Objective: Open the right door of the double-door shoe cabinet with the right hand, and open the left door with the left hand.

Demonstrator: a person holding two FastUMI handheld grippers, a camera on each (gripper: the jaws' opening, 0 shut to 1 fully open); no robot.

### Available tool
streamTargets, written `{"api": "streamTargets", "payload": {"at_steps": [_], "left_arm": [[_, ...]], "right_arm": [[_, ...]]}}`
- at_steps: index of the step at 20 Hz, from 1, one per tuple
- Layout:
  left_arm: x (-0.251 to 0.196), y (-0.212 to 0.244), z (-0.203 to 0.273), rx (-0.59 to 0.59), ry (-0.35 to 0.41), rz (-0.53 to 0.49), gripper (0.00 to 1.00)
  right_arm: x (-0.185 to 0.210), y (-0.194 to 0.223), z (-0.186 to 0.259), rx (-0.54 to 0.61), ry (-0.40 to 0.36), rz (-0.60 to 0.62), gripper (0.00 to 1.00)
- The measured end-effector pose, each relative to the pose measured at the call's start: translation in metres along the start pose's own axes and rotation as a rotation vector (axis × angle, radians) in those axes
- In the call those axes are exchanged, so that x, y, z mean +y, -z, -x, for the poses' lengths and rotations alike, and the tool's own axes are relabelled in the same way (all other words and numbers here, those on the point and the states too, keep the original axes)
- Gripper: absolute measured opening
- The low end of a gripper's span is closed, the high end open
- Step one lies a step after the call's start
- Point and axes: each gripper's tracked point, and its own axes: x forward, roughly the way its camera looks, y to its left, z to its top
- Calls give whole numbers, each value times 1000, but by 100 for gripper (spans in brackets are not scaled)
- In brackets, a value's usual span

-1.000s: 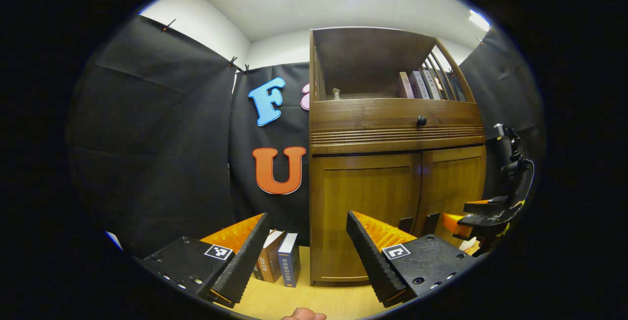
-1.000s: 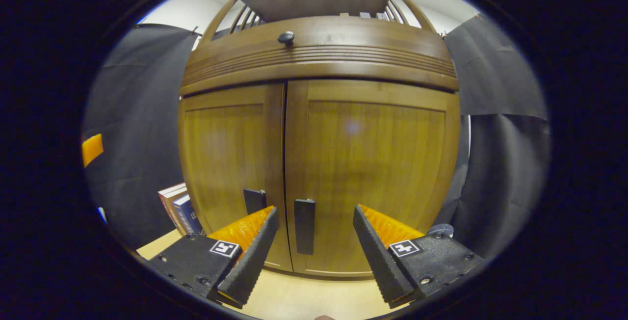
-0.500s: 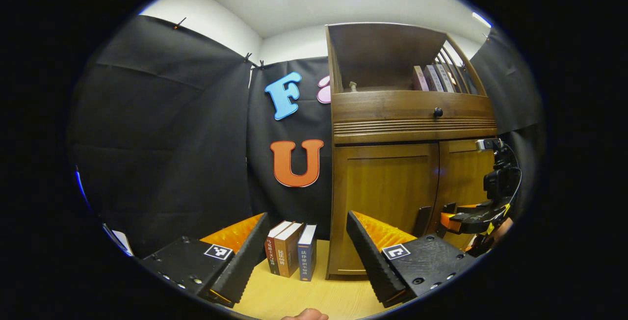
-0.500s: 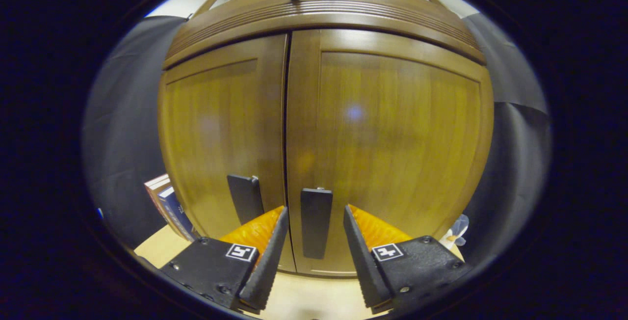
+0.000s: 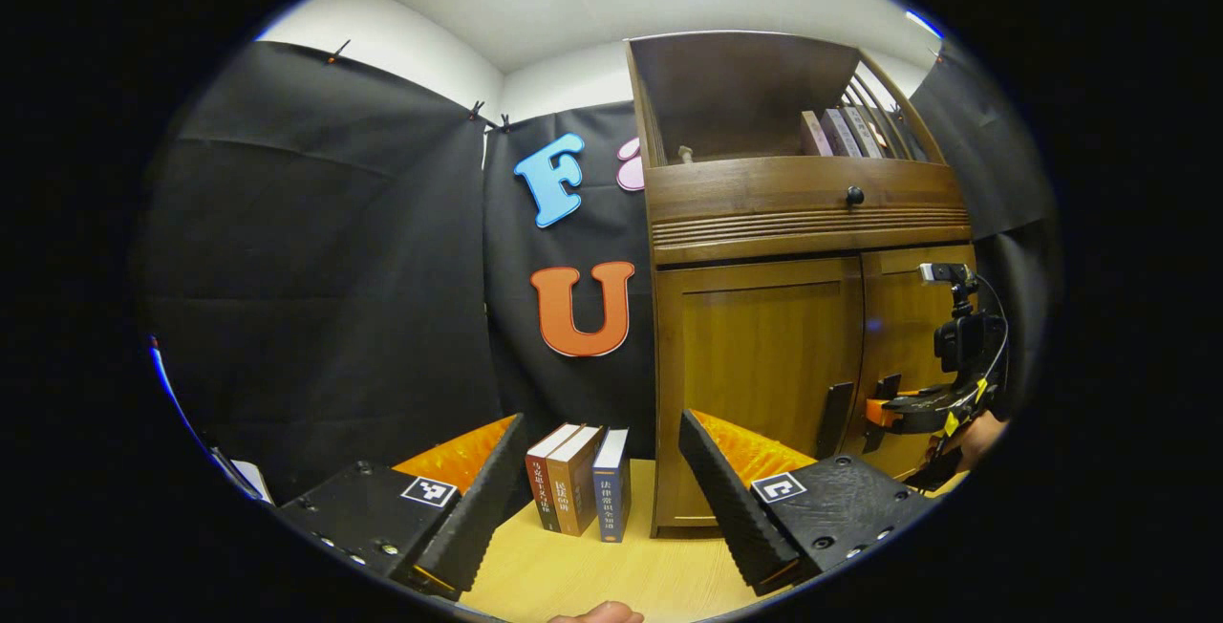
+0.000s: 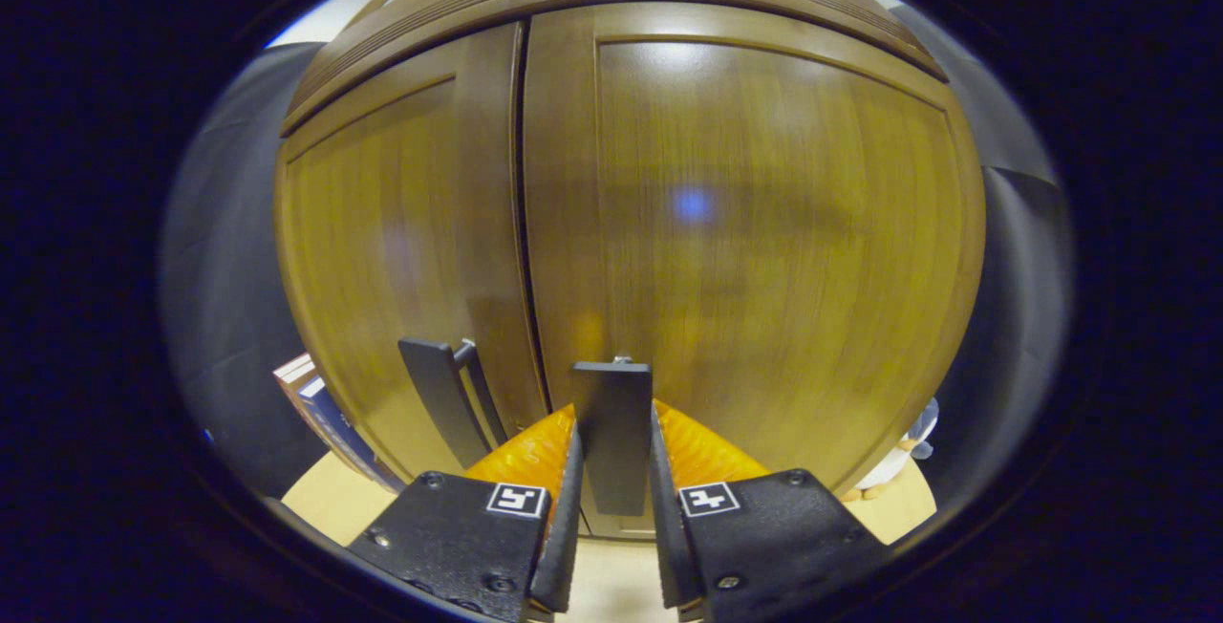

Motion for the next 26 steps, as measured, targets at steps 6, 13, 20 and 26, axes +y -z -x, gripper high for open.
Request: {"api": "streamTargets", "payload": {"at_steps": [6, 13, 20, 26], "left_arm": [[-1, 1, 4, 2, 3, -16, 96], [-11, 1, 7, 6, 28, -20, 96], [-42, 4, -3, 21, 89, -7, 96], [-81, 4, -10, 25, 166, -9, 96]], "right_arm": [[0, 2, 1, 16, 3, -26, 33], [-2, 10, 26, 16, -25, -17, 28], [-8, 23, 65, 29, -105, -27, 28], [-17, 29, 88, 22, -127, -33, 28]]}}
